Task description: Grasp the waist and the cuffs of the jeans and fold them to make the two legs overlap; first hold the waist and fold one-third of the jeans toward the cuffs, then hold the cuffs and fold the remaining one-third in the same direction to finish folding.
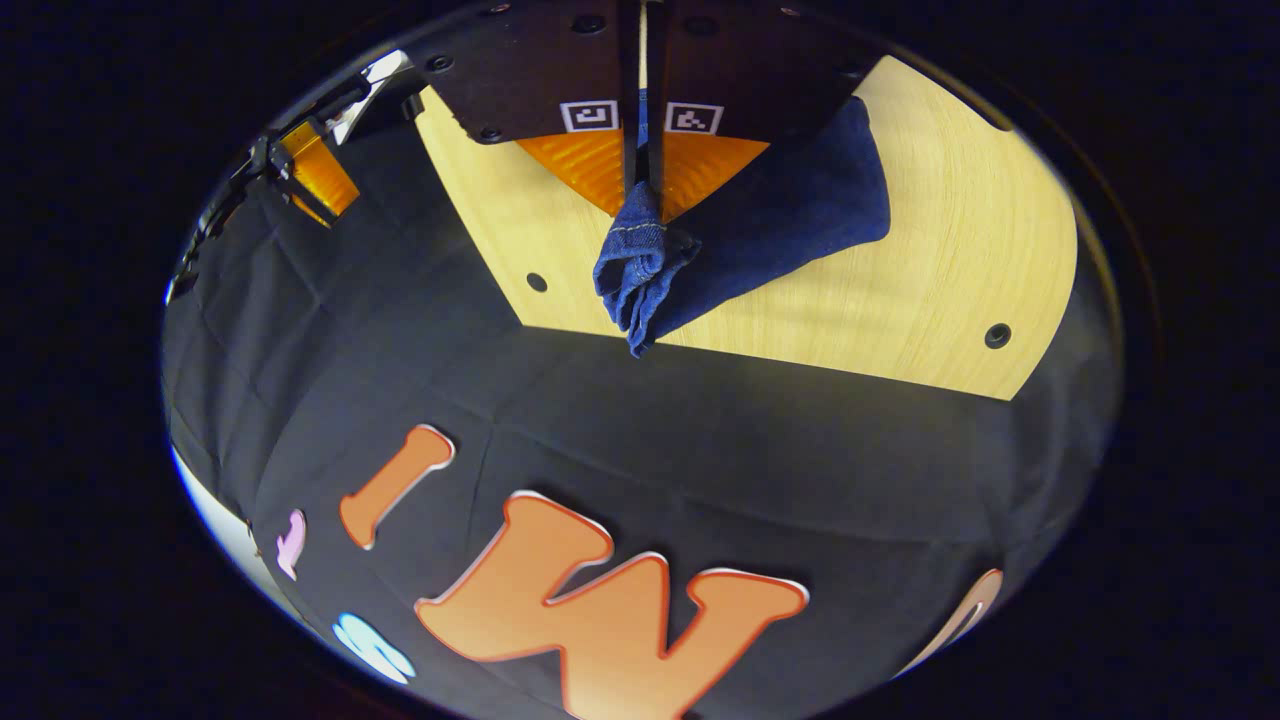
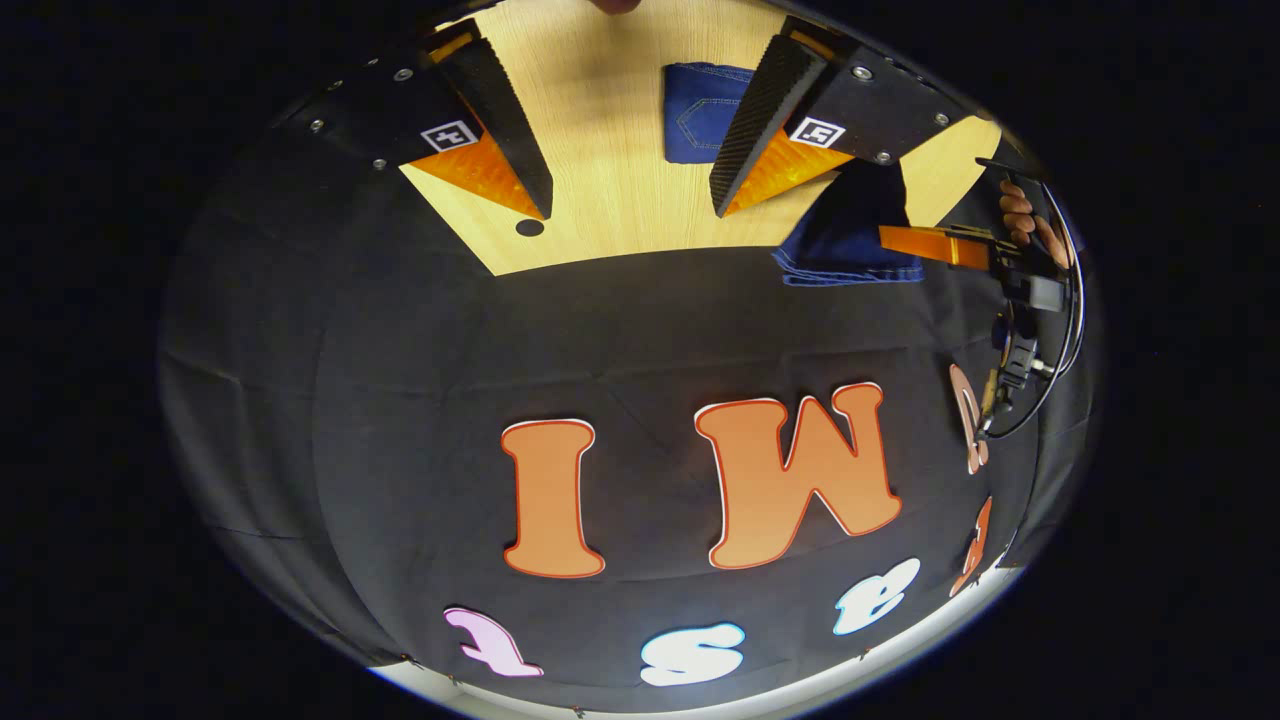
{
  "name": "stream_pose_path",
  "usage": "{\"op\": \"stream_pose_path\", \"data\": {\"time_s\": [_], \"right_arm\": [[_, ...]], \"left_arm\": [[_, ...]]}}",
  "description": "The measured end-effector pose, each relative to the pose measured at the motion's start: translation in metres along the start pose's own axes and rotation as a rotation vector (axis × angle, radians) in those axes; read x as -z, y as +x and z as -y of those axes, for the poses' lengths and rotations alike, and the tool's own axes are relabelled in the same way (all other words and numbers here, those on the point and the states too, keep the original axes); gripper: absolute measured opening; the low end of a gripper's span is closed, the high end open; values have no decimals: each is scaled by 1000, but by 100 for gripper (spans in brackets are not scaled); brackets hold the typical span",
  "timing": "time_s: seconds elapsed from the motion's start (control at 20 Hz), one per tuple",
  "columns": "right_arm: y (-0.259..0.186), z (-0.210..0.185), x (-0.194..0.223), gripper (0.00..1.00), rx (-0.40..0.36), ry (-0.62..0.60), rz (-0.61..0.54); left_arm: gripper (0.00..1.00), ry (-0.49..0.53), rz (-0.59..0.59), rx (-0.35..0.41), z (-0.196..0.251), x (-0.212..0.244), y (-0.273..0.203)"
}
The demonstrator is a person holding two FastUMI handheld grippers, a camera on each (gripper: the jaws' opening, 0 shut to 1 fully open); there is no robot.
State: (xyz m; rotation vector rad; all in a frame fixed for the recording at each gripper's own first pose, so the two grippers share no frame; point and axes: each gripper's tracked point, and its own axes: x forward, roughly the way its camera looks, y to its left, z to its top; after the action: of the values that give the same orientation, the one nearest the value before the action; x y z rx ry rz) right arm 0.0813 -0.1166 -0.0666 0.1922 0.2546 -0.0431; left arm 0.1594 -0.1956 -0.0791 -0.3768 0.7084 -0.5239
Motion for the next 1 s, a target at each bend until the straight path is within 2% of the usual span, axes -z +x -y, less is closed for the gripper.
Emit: {"op": "stream_pose_path", "data": {"time_s": [0.05, 0.15, 0.3, 0.4, 0.45, 0.6, 0.65, 0.8, 0.95, 1.0], "right_arm": [[0, -1, 2, 97, -5, -7, -5], [3, -4, 5, 97, -13, -18, -16], [5, -4, 6, 97, -17, -34, -19], [7, -5, 5, 97, -16, -34, -22], [7, -6, 4, 97, -19, -32, -20], [7, -15, -2, 97, -23, -50, -4], [7, -20, -6, 97, -23, -58, 10], [3, -41, -21, 97, -30, -107, 66], [-7, -69, -43, 97, -47, -196, 164], [-8, -78, -48, 100, -53, -219, 190]], "left_arm": [[3, 30, -29, 6, 7, 10, 5], [7, 93, -109, 70, 26, 37, 9], [28, 104, -107, 131, 44, 55, 0], [25, 103, -64, 135, 39, 43, -7], [33, 110, -32, 128, 34, 34, -17], [83, 149, 69, 78, 20, 10, -41], [92, 157, 106, 51, 14, 2, -51], [96, 223, 272, -44, -3, -29, -88], [95, 342, 420, -122, -6, -53, -123], [95, 362, 462, -150, -7, -62, -132]]}}
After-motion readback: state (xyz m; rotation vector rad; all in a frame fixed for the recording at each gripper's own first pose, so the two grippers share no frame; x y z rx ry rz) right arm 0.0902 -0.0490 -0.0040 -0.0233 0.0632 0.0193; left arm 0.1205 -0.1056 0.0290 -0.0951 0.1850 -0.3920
